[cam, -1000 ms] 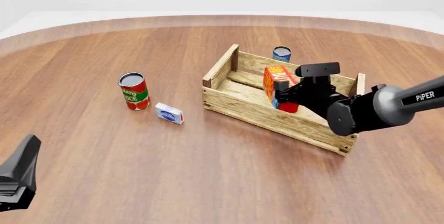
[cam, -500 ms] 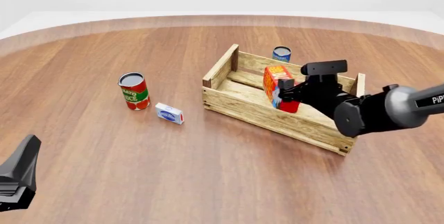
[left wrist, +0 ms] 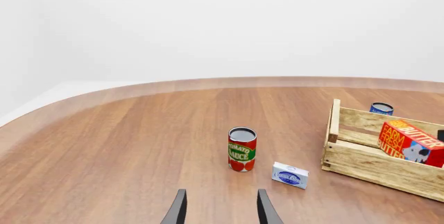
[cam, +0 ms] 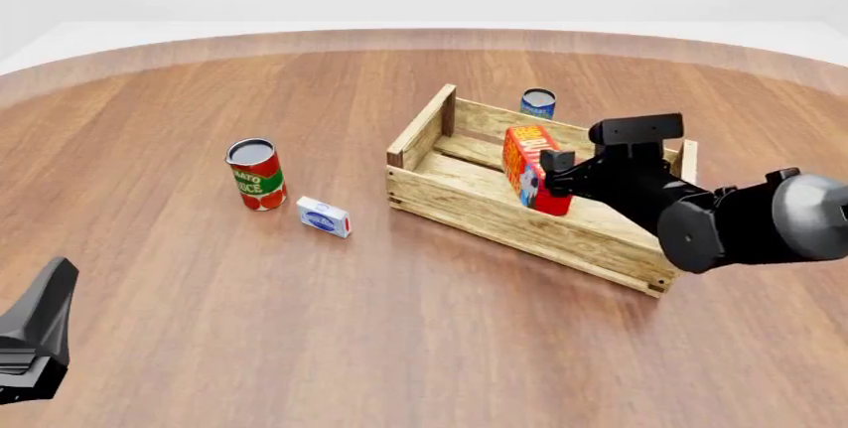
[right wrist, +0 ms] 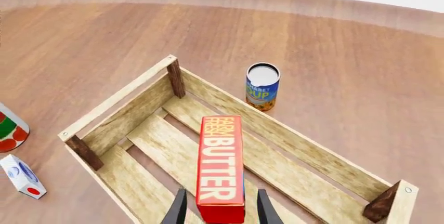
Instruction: Pick up the butter and put it in the tray.
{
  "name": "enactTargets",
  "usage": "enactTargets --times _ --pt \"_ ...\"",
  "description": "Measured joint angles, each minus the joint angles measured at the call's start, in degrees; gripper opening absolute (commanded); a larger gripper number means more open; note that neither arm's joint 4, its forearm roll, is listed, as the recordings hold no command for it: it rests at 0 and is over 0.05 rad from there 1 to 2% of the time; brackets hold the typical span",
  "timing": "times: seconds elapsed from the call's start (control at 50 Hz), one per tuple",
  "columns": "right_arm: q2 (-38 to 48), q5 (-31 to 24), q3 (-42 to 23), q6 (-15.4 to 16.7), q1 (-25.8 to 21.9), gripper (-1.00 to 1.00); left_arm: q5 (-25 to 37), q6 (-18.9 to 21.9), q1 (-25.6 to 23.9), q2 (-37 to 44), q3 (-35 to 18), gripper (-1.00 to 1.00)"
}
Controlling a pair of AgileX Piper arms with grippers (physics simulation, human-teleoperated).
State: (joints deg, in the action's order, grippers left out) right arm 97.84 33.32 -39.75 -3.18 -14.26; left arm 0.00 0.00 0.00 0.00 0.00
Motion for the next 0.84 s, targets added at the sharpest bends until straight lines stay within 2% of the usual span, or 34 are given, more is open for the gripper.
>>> enactTargets --times 0.84 --pt "-11.7 -0.1 9.3 0.3 1.7 1.0 0.0 0.0 0.0 0.0 0.0 1.0"
